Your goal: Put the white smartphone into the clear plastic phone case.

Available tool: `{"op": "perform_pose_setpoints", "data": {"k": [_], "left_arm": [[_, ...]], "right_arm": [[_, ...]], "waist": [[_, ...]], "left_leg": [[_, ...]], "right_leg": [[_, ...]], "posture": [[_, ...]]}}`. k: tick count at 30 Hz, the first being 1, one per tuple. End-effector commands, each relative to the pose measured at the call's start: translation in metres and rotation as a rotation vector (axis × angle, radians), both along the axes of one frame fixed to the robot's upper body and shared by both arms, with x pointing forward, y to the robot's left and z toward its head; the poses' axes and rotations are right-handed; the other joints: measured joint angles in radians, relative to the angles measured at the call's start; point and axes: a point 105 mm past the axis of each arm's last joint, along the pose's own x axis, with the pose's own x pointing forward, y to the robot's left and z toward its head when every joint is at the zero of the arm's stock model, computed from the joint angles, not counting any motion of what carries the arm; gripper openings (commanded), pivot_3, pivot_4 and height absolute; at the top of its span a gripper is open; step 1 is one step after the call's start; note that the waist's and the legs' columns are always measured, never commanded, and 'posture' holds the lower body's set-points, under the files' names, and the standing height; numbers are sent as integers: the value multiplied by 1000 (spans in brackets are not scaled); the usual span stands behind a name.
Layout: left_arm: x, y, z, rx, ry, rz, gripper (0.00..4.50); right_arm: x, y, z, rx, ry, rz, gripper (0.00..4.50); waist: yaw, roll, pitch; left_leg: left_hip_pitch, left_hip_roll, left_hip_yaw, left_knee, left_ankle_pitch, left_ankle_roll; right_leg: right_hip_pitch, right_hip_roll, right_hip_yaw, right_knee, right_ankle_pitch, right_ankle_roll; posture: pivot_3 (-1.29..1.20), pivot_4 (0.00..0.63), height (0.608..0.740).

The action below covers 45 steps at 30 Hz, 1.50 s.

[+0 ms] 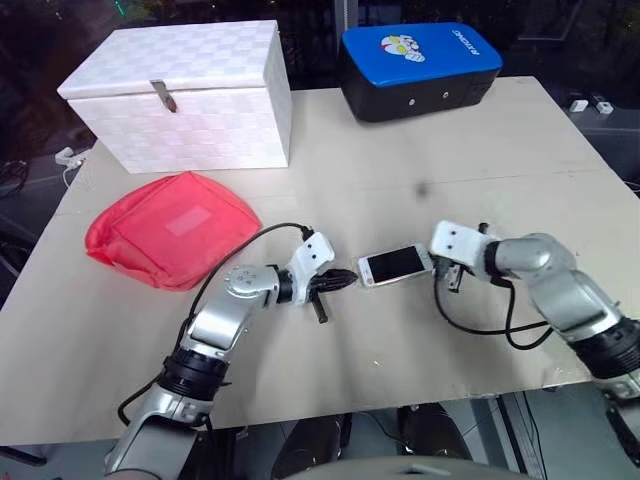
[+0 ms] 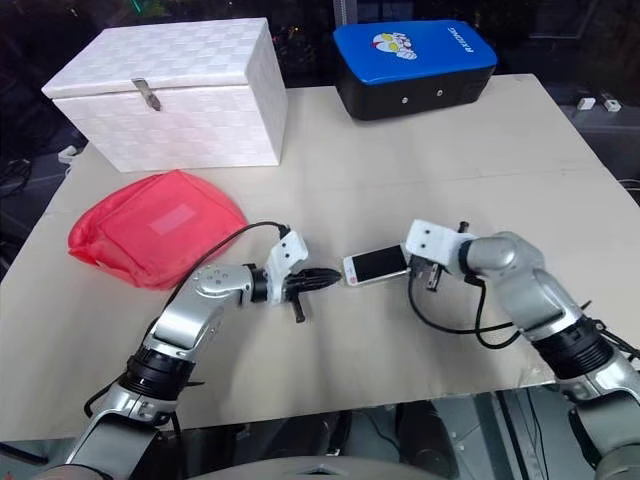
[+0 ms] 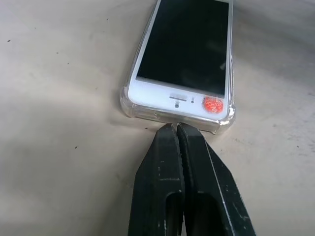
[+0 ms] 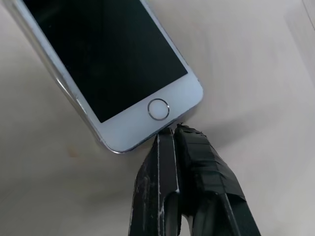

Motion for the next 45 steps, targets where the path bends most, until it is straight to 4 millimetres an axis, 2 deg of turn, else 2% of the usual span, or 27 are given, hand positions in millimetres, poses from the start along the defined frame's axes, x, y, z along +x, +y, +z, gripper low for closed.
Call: {"op": "perform_pose_setpoints", "data": {"k": [1,5,9,12,18,21,23,26,28,32,36,40,45], "left_arm": [[3,-2,6,1,-20,-15,55],[0,6,10,4,-21,-13,55],[-7,14,12,13,-14,-13,55],[-11,25,12,32,-5,1,55],[-16,50,9,82,7,26,55],[-14,66,15,69,-2,62,55],[-14,71,30,-10,2,59,55],[-19,68,48,-106,28,7,55],[-22,55,54,-144,51,-57,55],[-14,34,34,-54,56,-101,55],[-4,25,19,-19,52,-80,55],[-6,29,3,45,58,-92,55],[-8,25,-1,45,50,-97,55]], "right_arm": [[-13,33,6,33,-11,119,0],[-35,54,-1,-5,12,226,0],[-53,74,1,46,51,295,0],[-60,77,4,60,62,326,0],[-48,62,10,70,41,267,0],[-38,38,19,133,32,133,0],[-34,22,26,203,34,43,0],[-36,8,32,298,60,-36,0],[-39,8,34,372,92,-51,0],[-44,32,32,499,164,-9,0],[-40,51,26,518,210,27,0],[-33,56,16,463,261,48,0],[-30,54,-4,368,346,55,0]], "waist": [[-2,0,0],[-13,0,0],[-29,0,0],[-30,0,0],[-22,0,0],[-18,0,0],[-17,0,0],[-13,0,1],[-12,0,1],[-19,0,1],[-25,0,1],[-21,0,0],[-19,0,0]], "left_leg": [[0,0,0,0,0,0],[1,0,0,0,0,0],[1,1,0,-1,0,0],[1,1,0,-1,0,0],[1,1,0,0,0,0],[0,1,0,0,0,0],[0,1,-1,-1,0,0],[-1,1,-1,0,0,0],[-1,1,-2,0,0,0],[0,1,-1,0,0,0],[0,1,0,0,0,0],[0,1,0,0,0,0],[0,0,0,0,0,0]], "right_leg": [[0,0,0,0,0,0],[0,0,0,1,0,0],[0,1,1,1,0,0],[0,1,1,1,0,0],[0,1,1,1,0,0],[0,1,0,0,0,0],[0,0,0,0,0,0],[-1,0,0,0,0,0],[-1,0,-1,0,0,0],[0,0,0,0,0,0],[0,1,1,1,0,0],[-1,0,1,1,0,0],[-1,0,0,1,0,0]], "posture": [[0,150,740],[0,150,740],[0,150,740],[0,150,740],[0,150,740],[0,150,740],[0,150,740],[0,150,740],[0,150,740],[0,150,740],[0,150,740],[0,150,740],[0,150,740]]}}
